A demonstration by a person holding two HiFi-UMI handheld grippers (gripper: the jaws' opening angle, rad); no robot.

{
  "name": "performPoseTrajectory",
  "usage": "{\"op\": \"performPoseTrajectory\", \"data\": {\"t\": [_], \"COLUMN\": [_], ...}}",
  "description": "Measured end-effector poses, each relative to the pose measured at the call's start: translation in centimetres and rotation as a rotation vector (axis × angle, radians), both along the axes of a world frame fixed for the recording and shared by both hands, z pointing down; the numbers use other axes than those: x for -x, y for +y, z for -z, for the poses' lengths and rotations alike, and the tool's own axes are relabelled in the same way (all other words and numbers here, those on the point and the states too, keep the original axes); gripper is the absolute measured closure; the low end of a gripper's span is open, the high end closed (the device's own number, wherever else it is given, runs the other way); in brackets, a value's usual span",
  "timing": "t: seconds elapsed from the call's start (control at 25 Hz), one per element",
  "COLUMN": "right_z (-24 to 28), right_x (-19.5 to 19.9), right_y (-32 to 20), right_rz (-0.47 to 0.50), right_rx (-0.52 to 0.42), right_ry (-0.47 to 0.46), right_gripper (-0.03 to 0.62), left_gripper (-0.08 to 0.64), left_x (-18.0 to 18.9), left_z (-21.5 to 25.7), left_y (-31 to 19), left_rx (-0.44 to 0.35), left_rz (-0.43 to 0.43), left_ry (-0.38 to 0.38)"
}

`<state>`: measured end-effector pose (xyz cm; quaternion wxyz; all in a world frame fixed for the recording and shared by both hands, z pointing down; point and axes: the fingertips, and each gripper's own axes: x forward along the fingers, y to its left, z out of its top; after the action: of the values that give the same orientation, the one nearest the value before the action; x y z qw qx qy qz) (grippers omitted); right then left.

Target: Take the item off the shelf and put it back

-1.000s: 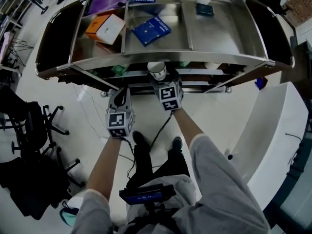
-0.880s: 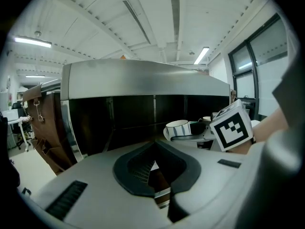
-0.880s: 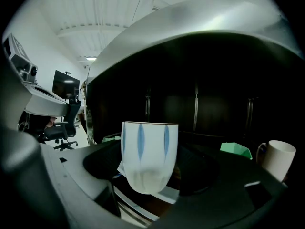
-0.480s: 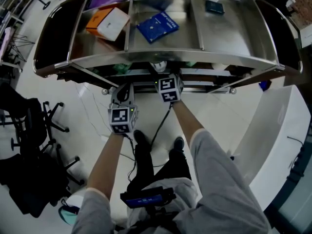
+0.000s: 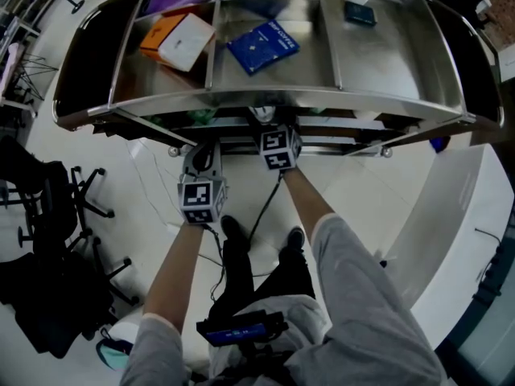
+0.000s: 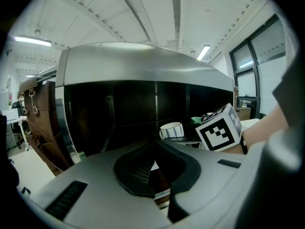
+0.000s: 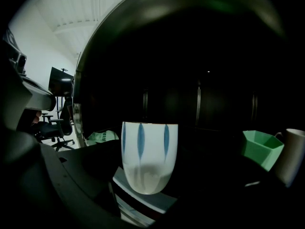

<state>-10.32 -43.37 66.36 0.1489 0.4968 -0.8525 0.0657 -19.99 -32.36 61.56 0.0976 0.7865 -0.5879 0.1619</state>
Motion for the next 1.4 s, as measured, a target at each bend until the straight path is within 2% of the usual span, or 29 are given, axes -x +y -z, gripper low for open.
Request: {"op": "performPoseTrajectory", "data": {"t": [0.4,0.52,0.76,1.4], "right_z": [-0.3,-0.4,-1.0,-0.2], "right_x": [0.7,0.6,0.2,-1.7], "right_y": [-0.6,-0.6,-0.2,1.3], "right_rz": [0.009,0.006,-0.005,-0.062], "right_rx": [-0.005,0.003,0.026,0.068], "right_ry": [0.023,0.017,0.012,-0.019], "right_gripper": [0.218,0.216,0.215,0.212], "left_gripper": [0.555,0.555,0.555,0.555], "left_x": [0.7,0.8,0.9,0.7], "left_z": [-1.4,-1.1,-2.1,-1.2], "left_y": [-0.1,-0.3,0.2,1.2], "left_rx": [0.012,0.005,0.032,0.030], "left_rz": [0.027,0.049,0.060,0.057], "left_ry": [0.015,0.040,0.046,0.053]}}
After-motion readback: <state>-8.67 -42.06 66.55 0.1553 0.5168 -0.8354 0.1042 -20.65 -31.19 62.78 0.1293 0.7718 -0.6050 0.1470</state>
